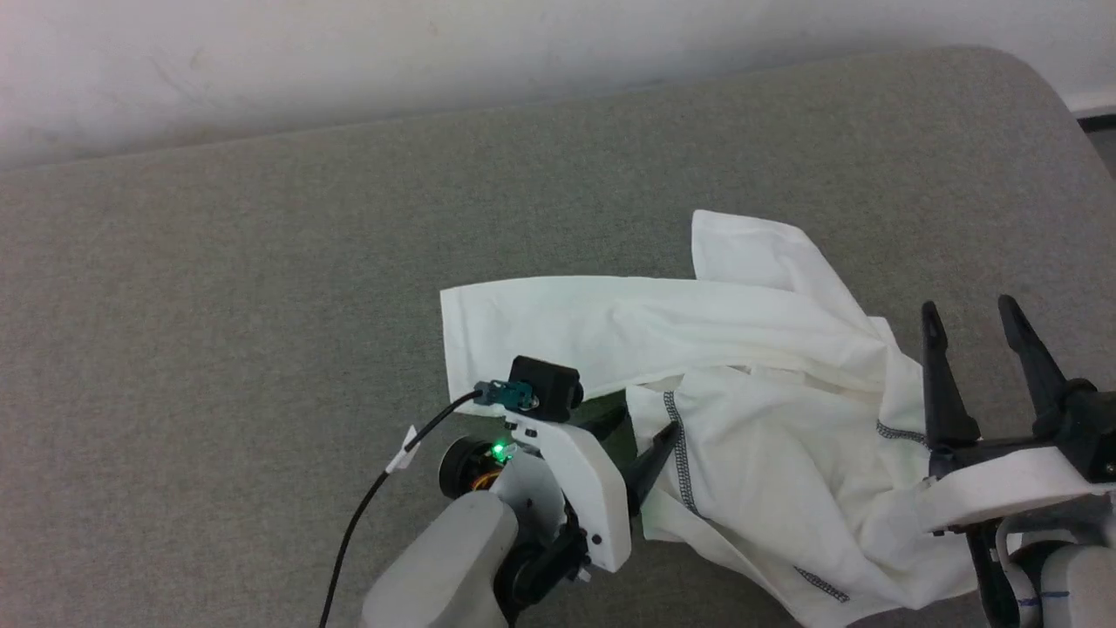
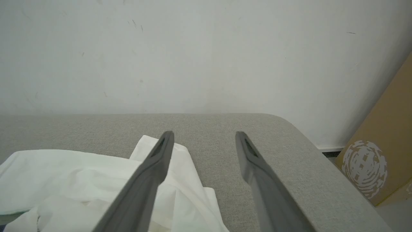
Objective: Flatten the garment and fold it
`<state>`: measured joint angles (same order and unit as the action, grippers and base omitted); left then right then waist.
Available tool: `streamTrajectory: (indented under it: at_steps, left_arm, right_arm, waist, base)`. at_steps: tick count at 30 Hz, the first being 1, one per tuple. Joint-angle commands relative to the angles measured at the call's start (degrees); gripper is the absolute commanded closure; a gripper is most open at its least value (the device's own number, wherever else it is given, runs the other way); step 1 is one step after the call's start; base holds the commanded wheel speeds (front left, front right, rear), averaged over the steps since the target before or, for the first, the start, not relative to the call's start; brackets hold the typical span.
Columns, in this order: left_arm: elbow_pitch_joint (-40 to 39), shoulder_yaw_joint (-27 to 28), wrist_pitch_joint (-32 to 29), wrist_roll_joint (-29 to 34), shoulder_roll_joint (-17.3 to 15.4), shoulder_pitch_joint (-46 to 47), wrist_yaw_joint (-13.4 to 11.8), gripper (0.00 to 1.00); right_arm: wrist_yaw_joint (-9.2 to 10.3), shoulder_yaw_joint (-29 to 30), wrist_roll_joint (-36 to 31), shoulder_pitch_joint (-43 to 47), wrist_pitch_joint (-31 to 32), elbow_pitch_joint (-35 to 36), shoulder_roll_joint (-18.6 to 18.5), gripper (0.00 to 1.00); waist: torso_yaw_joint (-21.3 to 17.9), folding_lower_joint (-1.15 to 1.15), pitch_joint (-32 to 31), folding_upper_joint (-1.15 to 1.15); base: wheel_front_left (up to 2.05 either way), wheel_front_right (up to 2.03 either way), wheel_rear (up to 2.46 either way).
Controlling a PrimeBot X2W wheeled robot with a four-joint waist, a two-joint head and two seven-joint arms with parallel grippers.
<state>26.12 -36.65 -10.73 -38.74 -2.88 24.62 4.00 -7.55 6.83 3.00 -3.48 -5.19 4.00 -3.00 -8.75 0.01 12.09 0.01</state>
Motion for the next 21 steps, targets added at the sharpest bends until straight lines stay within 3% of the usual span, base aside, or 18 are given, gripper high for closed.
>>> streamTrajectory:
  at_steps: [1,2,3,4,11,16,21]
  left_arm:
    - [0.87,-0.64,-0.44,-1.12,0.00,0.91,-0.25,0.00]
    - [1.67,-1.42,-0.61,-1.97,0.00,1.54,-0.22,0.00]
    - [2.53,-2.05,-0.56,-2.56,0.00,2.09,-0.24,0.40]
    - [3.42,-2.59,-0.16,-2.61,0.00,2.67,-0.25,1.00]
    - [6.25,0.31,9.81,-2.86,-0.97,3.06,-1.14,1.00]
    - [1.87,6.37,19.00,-3.71,-5.19,1.26,-2.55,1.00]
    - [-6.78,12.82,23.64,-3.87,-10.47,-2.09,-6.24,1.00]
  right_arm:
    - [0.06,0.03,-0.06,-0.85,-0.47,-0.44,0.12,0.00]
    - [0.06,0.01,-0.17,-0.93,-0.75,-0.81,0.12,0.00]
    - [0.06,-0.05,-0.24,-1.04,-1.01,-1.15,0.12,0.00]
    - [0.06,-0.12,-0.22,-1.16,-1.20,-1.50,0.12,0.00]
    - [0.06,0.35,-0.79,-0.99,-1.34,-3.40,0.12,0.00]
    - [0.06,0.58,-1.52,0.30,-0.17,-3.78,0.12,0.00]
    - [0.06,0.08,-1.91,1.73,1.30,-4.16,0.13,0.00]
  waist:
    - [-1.56,-0.01,1.94,-0.01]
    - [-1.59,-0.01,2.09,-0.01]
    - [-1.61,-0.01,2.18,-0.01]
    - [-1.59,-0.01,2.21,-0.01]
    - [1.50,-0.01,-0.79,-0.01]
    - [5.59,-0.01,-4.41,-0.01]
    - [9.85,-0.01,-7.27,-0.01]
  base:
    - [0.00,0.00,0.00]
    - [0.00,0.00,0.00]
    - [0.00,0.00,0.00]
    - [0.00,0.00,0.00]
    - [0.00,0.00,0.00]
    - [0.00,0.00,0.00]
    - [0.00,0.00,0.00]
